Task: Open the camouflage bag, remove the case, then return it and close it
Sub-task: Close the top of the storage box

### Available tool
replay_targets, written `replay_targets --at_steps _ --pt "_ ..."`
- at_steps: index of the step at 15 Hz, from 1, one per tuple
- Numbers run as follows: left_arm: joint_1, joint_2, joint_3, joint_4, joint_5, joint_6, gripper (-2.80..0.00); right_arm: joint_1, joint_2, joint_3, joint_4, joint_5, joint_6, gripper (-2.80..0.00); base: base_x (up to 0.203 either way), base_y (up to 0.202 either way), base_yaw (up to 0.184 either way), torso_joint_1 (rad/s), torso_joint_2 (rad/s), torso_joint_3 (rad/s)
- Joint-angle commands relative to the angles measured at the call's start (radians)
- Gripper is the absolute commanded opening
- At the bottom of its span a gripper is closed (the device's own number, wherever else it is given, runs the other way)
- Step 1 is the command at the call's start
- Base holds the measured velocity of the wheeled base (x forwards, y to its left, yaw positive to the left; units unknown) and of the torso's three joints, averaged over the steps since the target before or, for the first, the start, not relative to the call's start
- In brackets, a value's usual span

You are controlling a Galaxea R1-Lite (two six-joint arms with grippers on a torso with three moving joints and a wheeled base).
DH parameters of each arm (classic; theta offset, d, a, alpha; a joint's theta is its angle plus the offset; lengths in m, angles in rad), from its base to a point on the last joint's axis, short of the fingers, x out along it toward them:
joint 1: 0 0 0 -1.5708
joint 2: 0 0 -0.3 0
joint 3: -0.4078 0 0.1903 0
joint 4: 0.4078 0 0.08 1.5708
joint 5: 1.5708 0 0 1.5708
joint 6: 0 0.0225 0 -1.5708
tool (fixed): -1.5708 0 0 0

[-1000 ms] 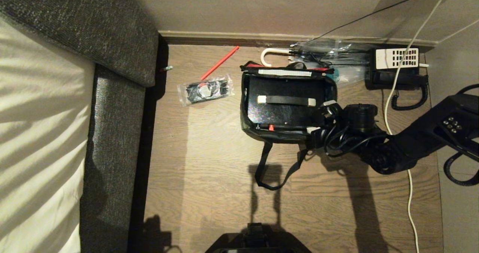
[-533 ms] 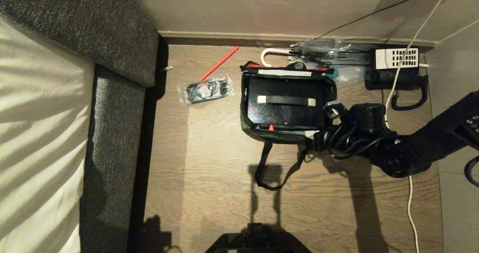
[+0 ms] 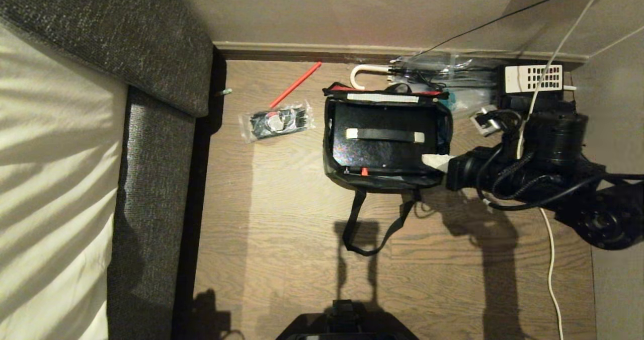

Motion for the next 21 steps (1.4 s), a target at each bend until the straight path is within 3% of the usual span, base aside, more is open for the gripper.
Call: replay_targets --at_steps 1,3,5,14,17,21 --pt "-0.001 0.0 0.002 0.0 -0.001 -0.001 -2.8 -0.005 -0.204 0.087 0.001 -0.022 -0.008 -2.8 0.0 0.0 0.0 0.0 0.0 0.0" --pt "-0.001 0.0 0.002 0.0 -0.001 0.0 -2.8 -0.031 -0.348 0.183 0.034 -0.147 -0.051 -2.8 0.0 0.0 0.0 0.0 0.0 0.0" --pt "0.001 0.0 0.002 0.0 -0.001 0.0 -2.8 -0.082 -0.51 0.278 0.11 -0.2 -0.088 -2.8 0.0 0.0 0.0 0.0 0.0 0.0" --pt "0.0 0.0 0.002 0.0 -0.001 0.0 -2.8 -0.266 -1.488 0.589 0.848 -0.184 -0.061 -2.8 0.0 0.0 0.0 0.0 0.0 0.0" --pt "0.0 0.0 0.002 0.0 -0.001 -0.001 -2.8 -0.287 -1.585 0.734 0.92 -0.252 -0.077 -2.8 0.0 0.0 0.0 0.0 0.0 0.0" --pt "-0.001 0.0 0.002 -0.002 -0.001 0.0 -2.8 -0.273 -1.732 0.728 0.936 -0.272 -0.073 -2.8 0.0 0.0 0.0 0.0 0.0 0.0"
